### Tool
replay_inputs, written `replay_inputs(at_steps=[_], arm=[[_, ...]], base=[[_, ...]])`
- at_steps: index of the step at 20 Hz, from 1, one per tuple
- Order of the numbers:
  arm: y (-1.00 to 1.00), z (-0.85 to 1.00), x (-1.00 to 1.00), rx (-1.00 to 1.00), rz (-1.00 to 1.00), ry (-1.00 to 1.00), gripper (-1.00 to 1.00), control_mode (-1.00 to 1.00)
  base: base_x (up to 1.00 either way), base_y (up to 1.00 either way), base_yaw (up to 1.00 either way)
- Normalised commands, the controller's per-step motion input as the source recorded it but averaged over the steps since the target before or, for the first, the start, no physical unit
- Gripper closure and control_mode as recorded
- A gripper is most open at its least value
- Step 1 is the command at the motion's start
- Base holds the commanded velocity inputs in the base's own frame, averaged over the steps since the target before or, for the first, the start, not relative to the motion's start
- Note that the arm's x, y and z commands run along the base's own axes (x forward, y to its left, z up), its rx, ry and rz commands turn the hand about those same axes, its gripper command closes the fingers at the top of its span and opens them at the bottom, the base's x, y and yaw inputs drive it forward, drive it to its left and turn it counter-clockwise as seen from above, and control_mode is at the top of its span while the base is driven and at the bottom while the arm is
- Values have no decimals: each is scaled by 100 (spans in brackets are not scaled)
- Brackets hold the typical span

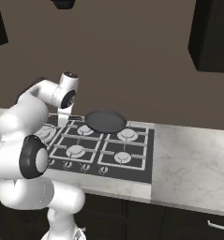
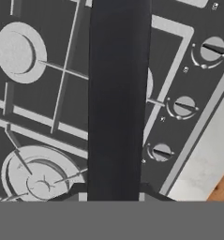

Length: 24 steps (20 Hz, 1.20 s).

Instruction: Place the pan on the rear right burner on the stove. Then place the tomato and the onion in the pan and turn on the rear right burner.

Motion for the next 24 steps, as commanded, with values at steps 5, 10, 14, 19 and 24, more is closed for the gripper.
replay_inputs(at_steps=[5, 10, 14, 19, 24], arm=[[-42, -25, 20, 0, 0, -1, 100, -100], [-36, -14, 33, 0, 0, -1, 100, -100], [-15, -26, 36, 0, 0, 0, 100, -100], [-14, -27, 39, 0, 0, 0, 100, -100], [-9, -34, 48, 0, 0, 0, 100, -100]], base=[[0, 0, 0], [0, 0, 0], [0, 0, 0], [0, 0, 0], [0, 0, 0]])
